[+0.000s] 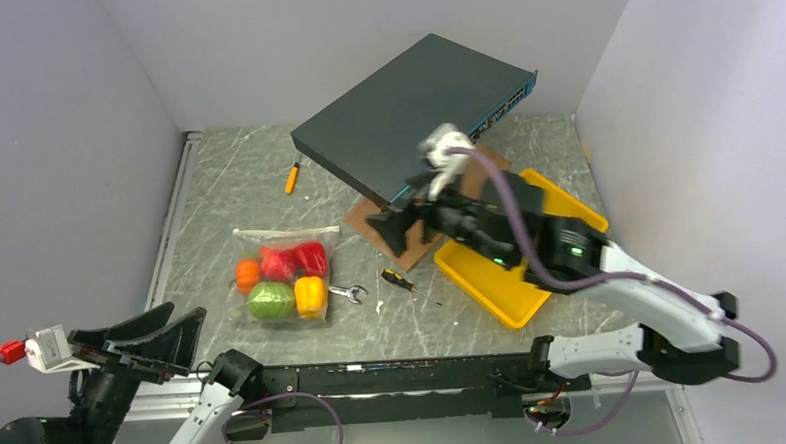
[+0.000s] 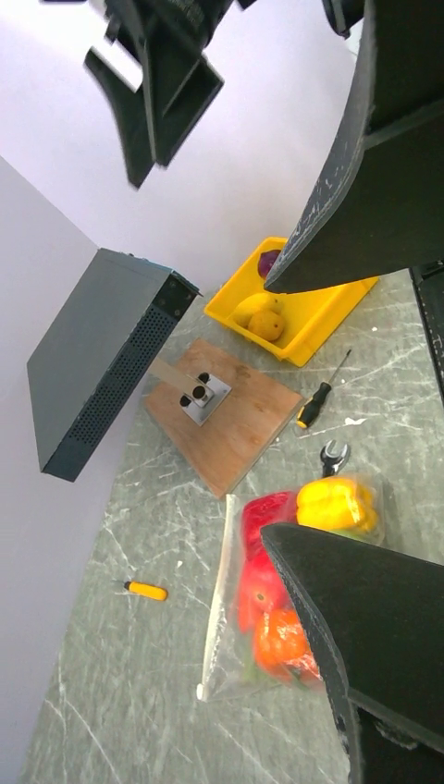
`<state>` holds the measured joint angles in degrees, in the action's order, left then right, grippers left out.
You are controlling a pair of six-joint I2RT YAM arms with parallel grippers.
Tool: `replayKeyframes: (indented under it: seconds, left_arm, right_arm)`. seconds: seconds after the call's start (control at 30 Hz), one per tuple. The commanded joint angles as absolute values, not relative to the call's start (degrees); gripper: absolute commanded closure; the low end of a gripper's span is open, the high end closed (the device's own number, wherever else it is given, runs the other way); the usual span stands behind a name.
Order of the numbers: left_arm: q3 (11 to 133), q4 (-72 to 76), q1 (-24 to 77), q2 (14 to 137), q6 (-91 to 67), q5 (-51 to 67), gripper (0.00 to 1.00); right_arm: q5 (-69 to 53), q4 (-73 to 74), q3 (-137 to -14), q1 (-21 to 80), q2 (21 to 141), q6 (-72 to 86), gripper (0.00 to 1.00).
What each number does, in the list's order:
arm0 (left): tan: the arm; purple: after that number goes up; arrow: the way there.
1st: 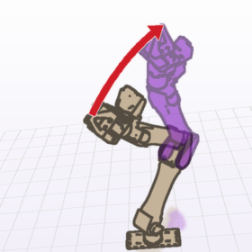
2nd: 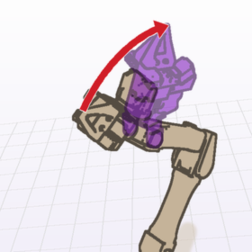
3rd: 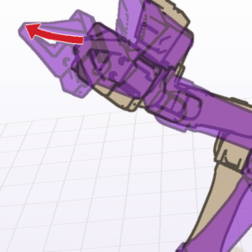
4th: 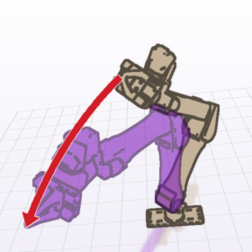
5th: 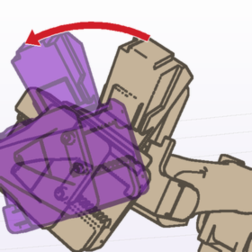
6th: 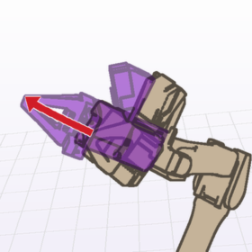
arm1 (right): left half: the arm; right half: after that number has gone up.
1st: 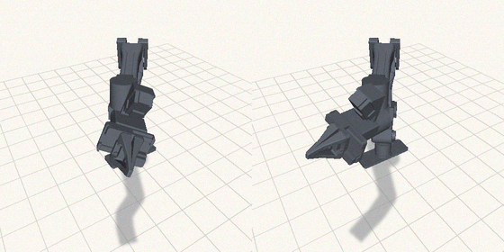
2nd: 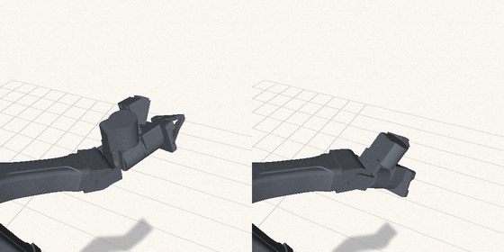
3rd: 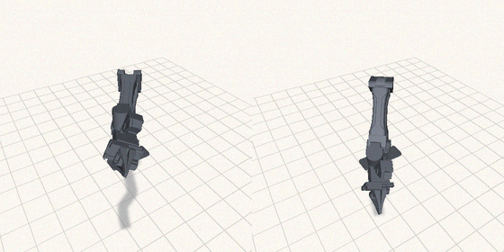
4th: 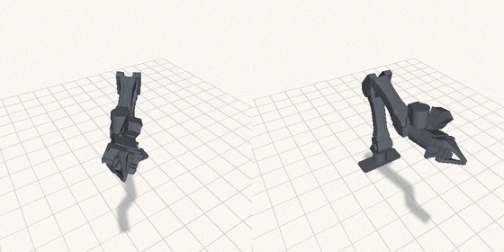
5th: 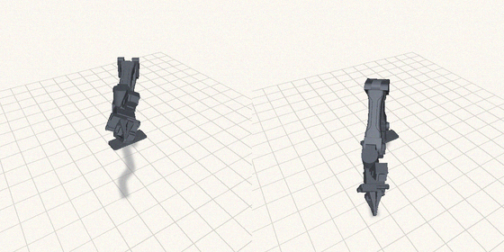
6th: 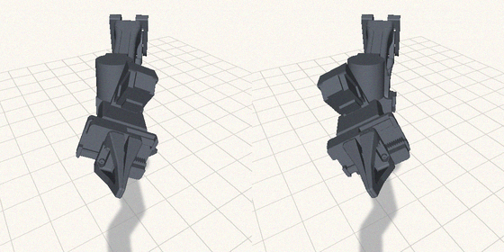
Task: Place the food in the zip-top bag and seal the zipper
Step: Reset both arms
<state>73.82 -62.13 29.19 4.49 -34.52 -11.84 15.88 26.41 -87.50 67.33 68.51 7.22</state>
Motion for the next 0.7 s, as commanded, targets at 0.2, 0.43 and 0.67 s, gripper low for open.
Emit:
replayKeyframes:
  seconds: [0.2,0.43,0.67]
  left_arm:
    - [72.9,-50.23,29.14,5.32,-30.27,-14.65,0.0]
    - [73.18,-45.8,29.14,6.44,-28.23,-16.41,0.0]
    - [74.39,-47.19,29.18,6.79,-28.35,-17.01,0.0]
  right_arm:
    - [35.25,30.11,-77.52,67.17,39.37,10.6,0.0]
    - [39.09,29.42,-78.59,67.09,36.36,12.42,0.0]
    - [40.08,25.83,-75.93,67.13,35.35,11.38,0.0]
